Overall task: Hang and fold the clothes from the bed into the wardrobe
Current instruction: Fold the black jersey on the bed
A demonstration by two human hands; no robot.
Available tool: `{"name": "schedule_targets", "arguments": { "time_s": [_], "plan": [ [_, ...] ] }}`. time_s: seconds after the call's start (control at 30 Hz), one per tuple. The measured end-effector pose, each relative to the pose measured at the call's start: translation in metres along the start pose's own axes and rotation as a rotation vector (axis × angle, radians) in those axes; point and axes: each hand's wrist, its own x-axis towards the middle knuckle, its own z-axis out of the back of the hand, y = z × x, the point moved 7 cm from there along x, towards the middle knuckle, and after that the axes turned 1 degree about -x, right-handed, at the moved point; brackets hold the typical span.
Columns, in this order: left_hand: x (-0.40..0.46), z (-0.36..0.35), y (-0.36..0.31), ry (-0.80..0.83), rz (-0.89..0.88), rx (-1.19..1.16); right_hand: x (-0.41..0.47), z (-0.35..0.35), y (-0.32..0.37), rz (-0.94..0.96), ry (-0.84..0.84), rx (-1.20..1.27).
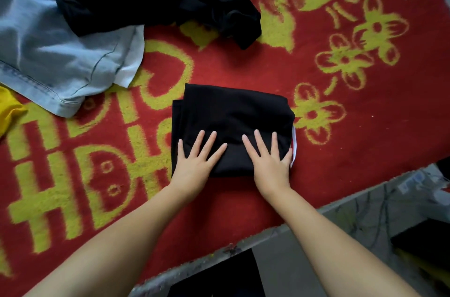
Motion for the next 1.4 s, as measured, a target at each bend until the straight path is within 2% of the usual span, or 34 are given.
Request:
{"name": "schedule_targets", "arguments": {
  "time_s": [0.1,0.2,0.37,0.53,0.63,0.7,0.83,0.97,1.1,1.27,1.4],
  "plan": [
    [0.002,0.018,0.002,0.102,0.046,-0.109,0.006,0.017,-0.004,0.005,0.11,0.087],
    [-0.002,0.068,0.011,0.115,0.063,-0.162,0.004,0.059,0.0,0.054,0.235,0.153],
    [-0.03,0.164,0.037,0.011,0.063,-0.123,-0.016,0.166,0.028,0.181,0.155,0.069],
    [-0.097,0.216,0.083,-0.048,0.118,-0.09,-0.054,0.24,0.098,0.367,0.312,0.117],
    [-0.155,0.223,0.112,-0.067,0.22,-0.111,-0.075,0.262,0.151,0.504,0.361,0.025],
    [-0.205,0.219,0.13,-0.101,0.356,-0.136,-0.092,0.267,0.193,0.605,0.381,-0.058],
    [-0.315,0.194,0.141,-0.146,0.672,-0.216,-0.143,0.265,0.279,0.883,0.289,-0.344],
    [-0.421,0.148,0.104,-0.165,0.951,-0.342,-0.219,0.229,0.336,1.152,0.236,-0.612],
    [-0.519,0.1,0.037,-0.197,1.195,-0.405,-0.315,0.178,0.367,1.401,0.304,-0.699],
    [-0.632,0.04,-0.076,-0.213,1.527,-0.568,-0.452,0.109,0.381,1.721,0.361,-0.875],
    [-0.693,0.005,-0.169,-0.23,1.708,-0.676,-0.546,0.052,0.372,1.885,0.353,-1.01]
  ]
}}
